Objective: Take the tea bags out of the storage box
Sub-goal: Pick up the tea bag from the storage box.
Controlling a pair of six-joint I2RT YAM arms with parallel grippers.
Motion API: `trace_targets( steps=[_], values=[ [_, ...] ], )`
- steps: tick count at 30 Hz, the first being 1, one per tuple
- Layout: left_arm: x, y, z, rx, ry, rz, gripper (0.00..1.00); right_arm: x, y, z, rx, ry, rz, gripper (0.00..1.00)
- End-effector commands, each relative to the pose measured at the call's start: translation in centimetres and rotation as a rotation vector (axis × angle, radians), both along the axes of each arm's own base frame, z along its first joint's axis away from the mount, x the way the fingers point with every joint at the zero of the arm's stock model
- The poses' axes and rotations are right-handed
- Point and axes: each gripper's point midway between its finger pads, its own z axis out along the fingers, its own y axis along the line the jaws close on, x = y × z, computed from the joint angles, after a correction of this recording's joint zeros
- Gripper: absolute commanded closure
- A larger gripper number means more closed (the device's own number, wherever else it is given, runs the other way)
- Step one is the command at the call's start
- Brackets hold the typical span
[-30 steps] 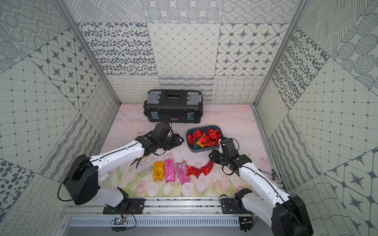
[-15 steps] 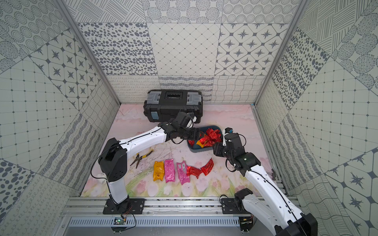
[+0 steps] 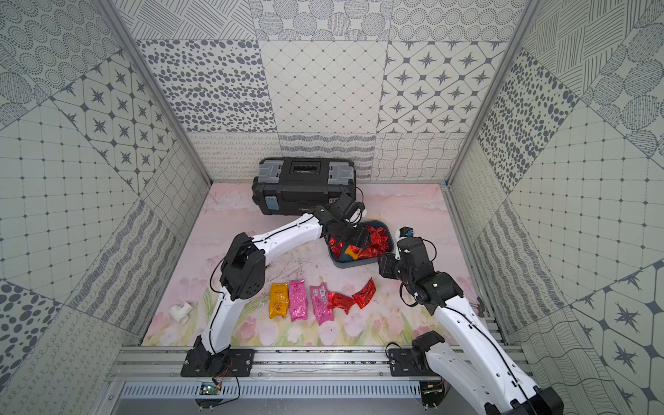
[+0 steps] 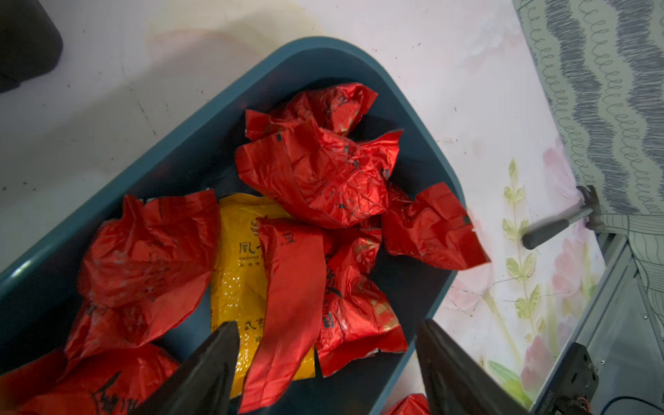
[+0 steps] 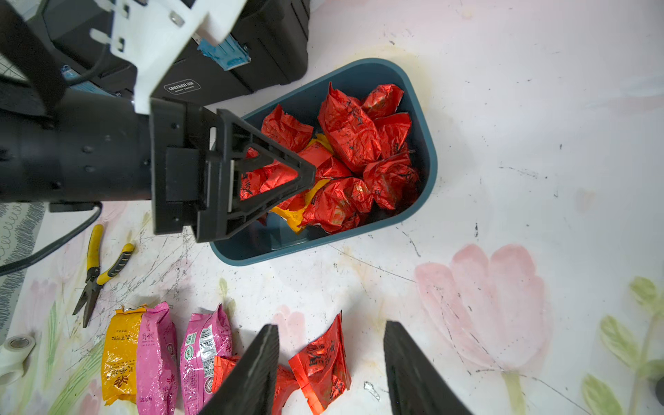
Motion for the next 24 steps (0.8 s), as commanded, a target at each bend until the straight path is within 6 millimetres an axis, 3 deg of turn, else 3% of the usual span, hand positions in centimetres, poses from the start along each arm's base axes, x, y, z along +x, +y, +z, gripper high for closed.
trace_targets(
  steps=[1,9,14,19,24],
  values=[
    [-0.4,1.1,-2.2,0.125,0.002,-0.045,0.25,0.4,-0.2,1.3,0.010,-0.044,-0.013,0.48],
    [-0.2,1.0,-3.8,0.145,0.024,-0.045,0.53,0.4,-0.2,1.3,0.011,-0.044,-0.016,0.48],
    [-0.2,0.9,-3.4,0.136,0.021,-0.042,0.73,0.3,-0.2,1.5,0.015,-0.049,-0.019,0.48],
    [-0.3,0.9,-2.0,0.120,0.011,-0.039,0.89,0.3,-0.3,1.7,0.014,-0.052,-0.019,0.48],
    [-1.2,1.5,0.4,0.086,-0.002,-0.031,0.95,0.2,-0.3,2.1,0.010,-0.061,-0.015,0.48]
  ],
)
